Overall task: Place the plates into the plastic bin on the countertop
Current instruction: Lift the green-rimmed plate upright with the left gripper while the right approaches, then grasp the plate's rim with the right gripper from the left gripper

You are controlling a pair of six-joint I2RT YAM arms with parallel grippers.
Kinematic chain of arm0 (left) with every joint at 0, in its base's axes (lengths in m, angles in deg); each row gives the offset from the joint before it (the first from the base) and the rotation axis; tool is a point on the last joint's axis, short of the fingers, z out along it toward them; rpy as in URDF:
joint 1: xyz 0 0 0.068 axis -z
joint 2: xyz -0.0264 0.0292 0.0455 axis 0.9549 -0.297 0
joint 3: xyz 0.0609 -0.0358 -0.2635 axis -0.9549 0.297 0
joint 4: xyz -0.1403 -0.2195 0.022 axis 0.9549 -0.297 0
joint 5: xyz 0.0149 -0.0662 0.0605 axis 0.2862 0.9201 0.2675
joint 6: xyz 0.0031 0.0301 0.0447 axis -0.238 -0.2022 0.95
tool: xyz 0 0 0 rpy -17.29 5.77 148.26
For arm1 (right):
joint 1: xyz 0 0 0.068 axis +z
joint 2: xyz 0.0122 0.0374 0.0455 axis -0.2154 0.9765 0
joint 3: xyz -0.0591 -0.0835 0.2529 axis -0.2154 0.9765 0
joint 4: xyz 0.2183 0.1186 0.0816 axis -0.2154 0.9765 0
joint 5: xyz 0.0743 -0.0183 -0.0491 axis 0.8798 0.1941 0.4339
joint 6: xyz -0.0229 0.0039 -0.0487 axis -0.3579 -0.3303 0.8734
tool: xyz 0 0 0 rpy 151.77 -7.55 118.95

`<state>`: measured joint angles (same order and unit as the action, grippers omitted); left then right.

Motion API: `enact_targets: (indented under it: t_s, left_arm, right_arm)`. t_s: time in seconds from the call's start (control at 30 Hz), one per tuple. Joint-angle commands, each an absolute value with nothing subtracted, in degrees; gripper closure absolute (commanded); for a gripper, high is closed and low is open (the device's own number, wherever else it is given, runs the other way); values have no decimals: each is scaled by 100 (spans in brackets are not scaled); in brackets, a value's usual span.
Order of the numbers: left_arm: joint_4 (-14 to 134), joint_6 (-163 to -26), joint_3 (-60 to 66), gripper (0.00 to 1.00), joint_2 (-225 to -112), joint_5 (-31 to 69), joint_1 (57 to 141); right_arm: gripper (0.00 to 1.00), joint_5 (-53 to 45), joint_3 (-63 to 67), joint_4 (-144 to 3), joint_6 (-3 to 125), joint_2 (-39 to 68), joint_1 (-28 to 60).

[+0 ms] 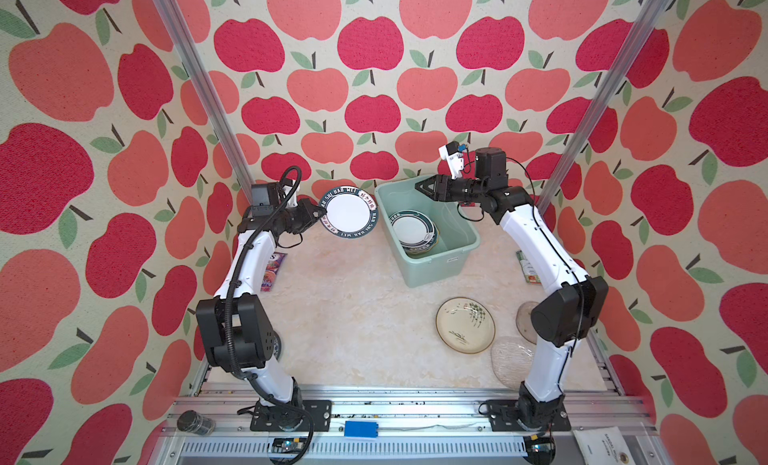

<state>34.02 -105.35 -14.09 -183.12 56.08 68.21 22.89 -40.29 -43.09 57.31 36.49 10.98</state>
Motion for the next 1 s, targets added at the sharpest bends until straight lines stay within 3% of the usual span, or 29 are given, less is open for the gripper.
enact_targets:
  t_s: [0.0, 0.67, 0.97]
  left_arm:
    - [3063, -10297, -1827, 100, -18058, 6404, 7070]
    - [3314, -10660, -2059, 100, -18107, 6950, 7714]
    - [3238, -10657, -2157, 100, -18241, 6933, 7825]
  right_arm:
    - [53, 2910, -4459, -3391, 6087, 3888, 1023]
    - [50, 3768, -3305, -4112, 5324, 3504, 1101]
    - [64, 3949, -3349, -4218, 5097, 3622, 1170]
